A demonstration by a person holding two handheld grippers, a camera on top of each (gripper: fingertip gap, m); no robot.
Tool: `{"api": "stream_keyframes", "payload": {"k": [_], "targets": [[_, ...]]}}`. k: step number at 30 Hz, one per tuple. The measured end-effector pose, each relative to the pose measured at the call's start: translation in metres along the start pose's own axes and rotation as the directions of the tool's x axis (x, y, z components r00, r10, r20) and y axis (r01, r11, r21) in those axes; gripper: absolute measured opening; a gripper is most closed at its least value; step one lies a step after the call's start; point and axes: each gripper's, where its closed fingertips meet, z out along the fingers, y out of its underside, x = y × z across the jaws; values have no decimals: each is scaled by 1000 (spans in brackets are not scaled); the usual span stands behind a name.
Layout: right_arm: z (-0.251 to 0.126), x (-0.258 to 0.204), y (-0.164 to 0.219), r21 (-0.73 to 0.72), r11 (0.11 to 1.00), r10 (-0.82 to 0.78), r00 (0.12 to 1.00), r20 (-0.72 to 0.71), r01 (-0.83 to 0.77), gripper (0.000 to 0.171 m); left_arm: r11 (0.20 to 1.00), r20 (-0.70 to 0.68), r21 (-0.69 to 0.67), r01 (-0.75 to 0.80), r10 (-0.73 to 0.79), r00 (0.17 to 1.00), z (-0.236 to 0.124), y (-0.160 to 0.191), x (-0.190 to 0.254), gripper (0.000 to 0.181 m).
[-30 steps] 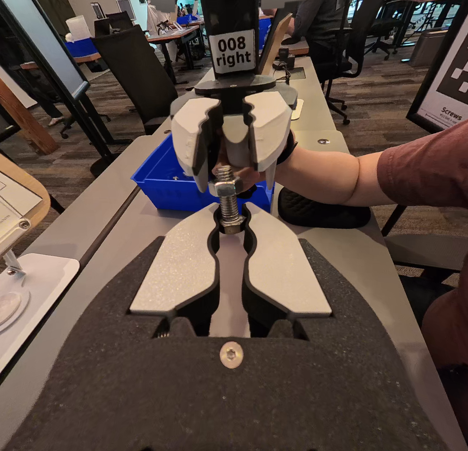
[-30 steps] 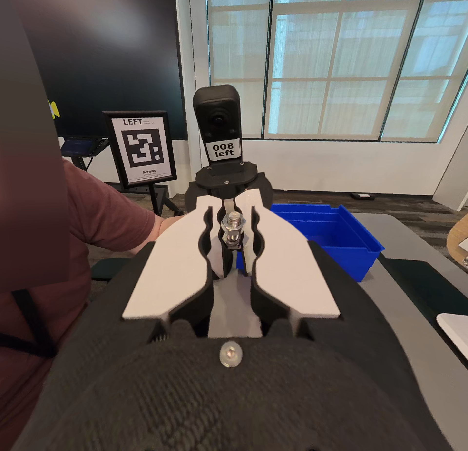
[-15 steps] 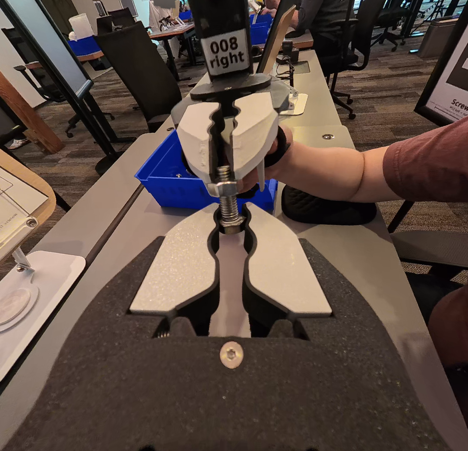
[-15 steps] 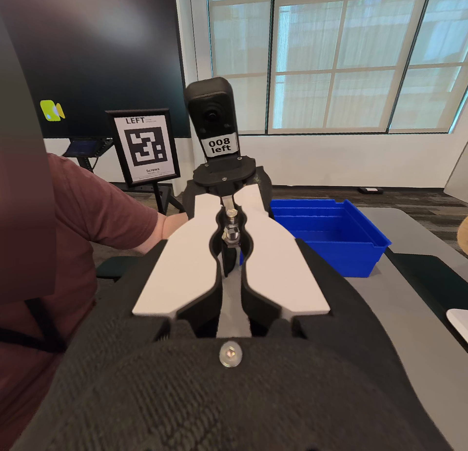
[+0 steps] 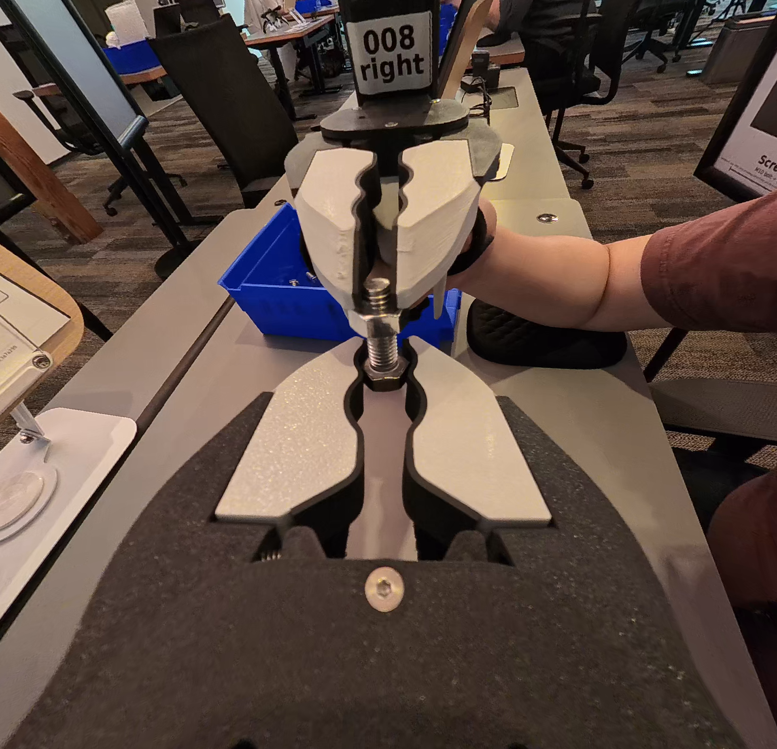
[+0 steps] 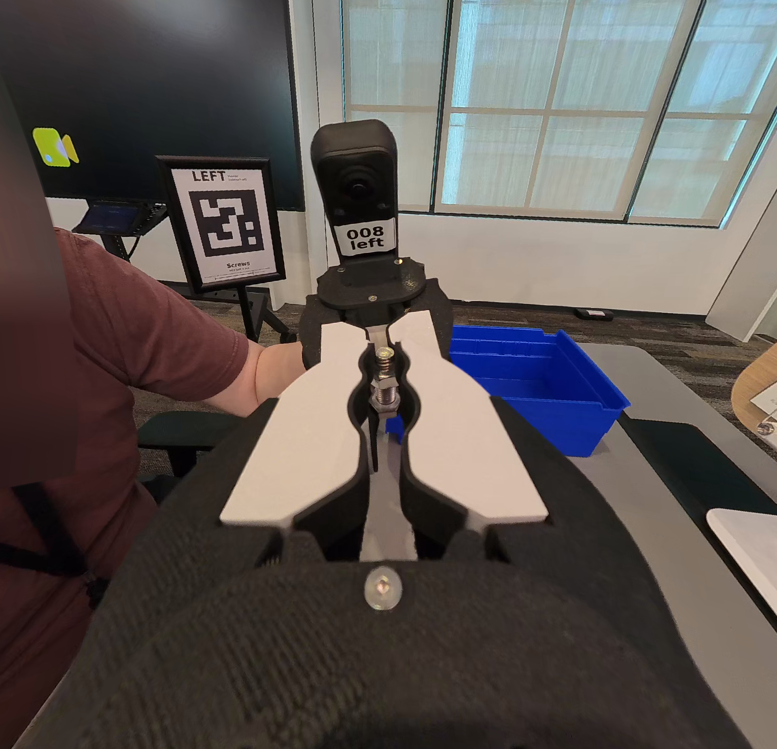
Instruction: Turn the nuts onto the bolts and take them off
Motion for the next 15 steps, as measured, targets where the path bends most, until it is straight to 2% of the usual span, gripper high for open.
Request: {"api": "stream_keyframes", "payload": {"k": [12,15], "targets": [[-3,0,-5,37,999,6,1000,10,-6,10,1000,18,13,7,-7,1000,-2,-5,-1,14],[-4,-2,-8,47,999,6,1000,18,-7,25,1000,19,1,10,-10,1000,-2,-4,-2,14]]}}
